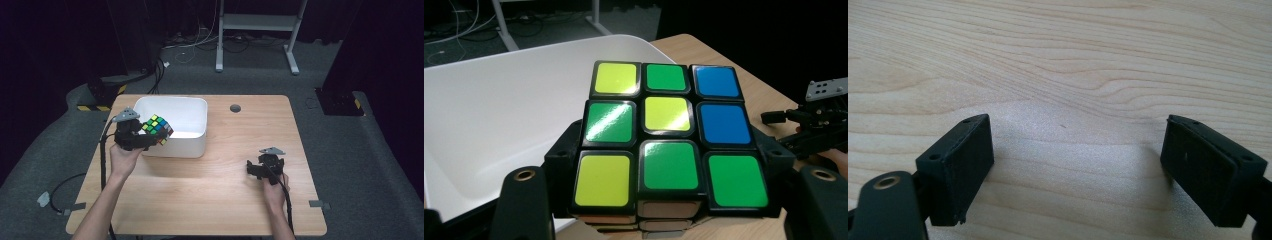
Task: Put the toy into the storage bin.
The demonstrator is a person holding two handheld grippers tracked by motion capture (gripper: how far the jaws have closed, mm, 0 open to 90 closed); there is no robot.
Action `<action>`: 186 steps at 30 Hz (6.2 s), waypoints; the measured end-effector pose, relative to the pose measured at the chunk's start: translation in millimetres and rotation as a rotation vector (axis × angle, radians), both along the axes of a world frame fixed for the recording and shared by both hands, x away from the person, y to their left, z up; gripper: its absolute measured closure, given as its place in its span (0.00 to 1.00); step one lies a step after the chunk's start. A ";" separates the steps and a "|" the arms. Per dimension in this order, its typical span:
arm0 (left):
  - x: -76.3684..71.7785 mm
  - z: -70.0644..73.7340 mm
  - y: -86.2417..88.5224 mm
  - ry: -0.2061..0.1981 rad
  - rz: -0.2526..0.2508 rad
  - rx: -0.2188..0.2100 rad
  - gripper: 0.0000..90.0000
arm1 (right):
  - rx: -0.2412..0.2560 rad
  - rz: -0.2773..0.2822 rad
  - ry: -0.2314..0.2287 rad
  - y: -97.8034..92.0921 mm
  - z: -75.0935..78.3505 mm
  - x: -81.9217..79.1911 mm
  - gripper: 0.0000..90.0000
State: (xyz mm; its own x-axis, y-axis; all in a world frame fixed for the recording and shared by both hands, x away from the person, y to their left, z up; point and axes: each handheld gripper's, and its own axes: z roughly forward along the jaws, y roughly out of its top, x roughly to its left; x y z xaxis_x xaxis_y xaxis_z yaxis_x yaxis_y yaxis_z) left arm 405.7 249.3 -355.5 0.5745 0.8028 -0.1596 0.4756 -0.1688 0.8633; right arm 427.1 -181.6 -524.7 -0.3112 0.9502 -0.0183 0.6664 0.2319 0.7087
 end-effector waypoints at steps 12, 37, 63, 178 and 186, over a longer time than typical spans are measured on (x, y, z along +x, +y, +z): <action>10.9 12.1 -0.8 -0.019 0.011 0.015 0.37 | -0.001 0.003 0.000 0.1 0.0 -0.1 0.15; 33.7 29.0 -2.9 -0.032 0.022 0.027 0.37 | 0.002 0.007 0.001 0.8 0.0 -0.6 0.15; 57.1 34.8 -13.7 -0.044 0.037 0.078 0.37 | 0.001 0.007 0.001 0.8 0.0 -0.6 0.15; 97.5 -23.6 -32.4 0.113 0.184 0.169 0.37 | -0.003 0.028 -0.002 1.6 0.0 -1.0 0.15; 88.2 -22.0 -30.8 0.098 0.180 0.195 0.37 | -0.003 0.028 -0.002 1.6 0.0 -1.0 0.15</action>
